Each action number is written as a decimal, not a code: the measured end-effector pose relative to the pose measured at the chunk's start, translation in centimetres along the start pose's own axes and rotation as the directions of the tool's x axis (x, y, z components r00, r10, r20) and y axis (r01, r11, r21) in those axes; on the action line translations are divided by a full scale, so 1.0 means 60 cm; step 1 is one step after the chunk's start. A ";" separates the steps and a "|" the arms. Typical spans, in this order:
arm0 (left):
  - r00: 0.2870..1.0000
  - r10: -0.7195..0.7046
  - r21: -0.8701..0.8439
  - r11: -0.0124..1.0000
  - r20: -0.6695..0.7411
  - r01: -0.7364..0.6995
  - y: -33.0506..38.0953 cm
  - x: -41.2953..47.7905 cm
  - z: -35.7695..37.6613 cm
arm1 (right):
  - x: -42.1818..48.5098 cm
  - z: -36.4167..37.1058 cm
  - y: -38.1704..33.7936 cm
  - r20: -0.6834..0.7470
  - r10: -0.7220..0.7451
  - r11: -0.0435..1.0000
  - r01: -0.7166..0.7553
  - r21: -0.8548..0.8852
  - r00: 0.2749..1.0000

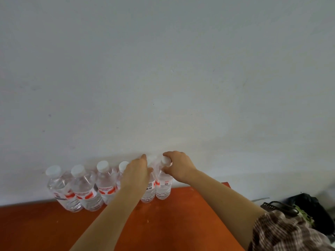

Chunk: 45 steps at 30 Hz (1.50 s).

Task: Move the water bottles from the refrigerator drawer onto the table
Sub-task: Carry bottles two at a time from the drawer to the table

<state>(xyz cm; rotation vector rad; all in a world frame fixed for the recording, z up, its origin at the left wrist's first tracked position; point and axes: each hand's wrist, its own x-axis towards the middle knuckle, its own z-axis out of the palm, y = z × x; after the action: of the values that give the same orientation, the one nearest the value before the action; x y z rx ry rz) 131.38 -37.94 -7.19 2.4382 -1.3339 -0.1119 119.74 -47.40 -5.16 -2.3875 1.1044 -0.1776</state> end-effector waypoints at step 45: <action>0.255 0.903 -0.245 0.350 0.347 -0.904 0.846 -1.092 0.153 | -1.459 -0.164 0.473 -0.500 0.783 0.389 -0.919 -0.069 0.369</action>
<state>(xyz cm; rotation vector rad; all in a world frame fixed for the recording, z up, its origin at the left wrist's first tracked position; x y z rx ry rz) 52.50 -11.10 -4.76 1.2283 -2.7379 -0.3511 39.36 -1.61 -2.84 -1.6475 2.6585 -0.0806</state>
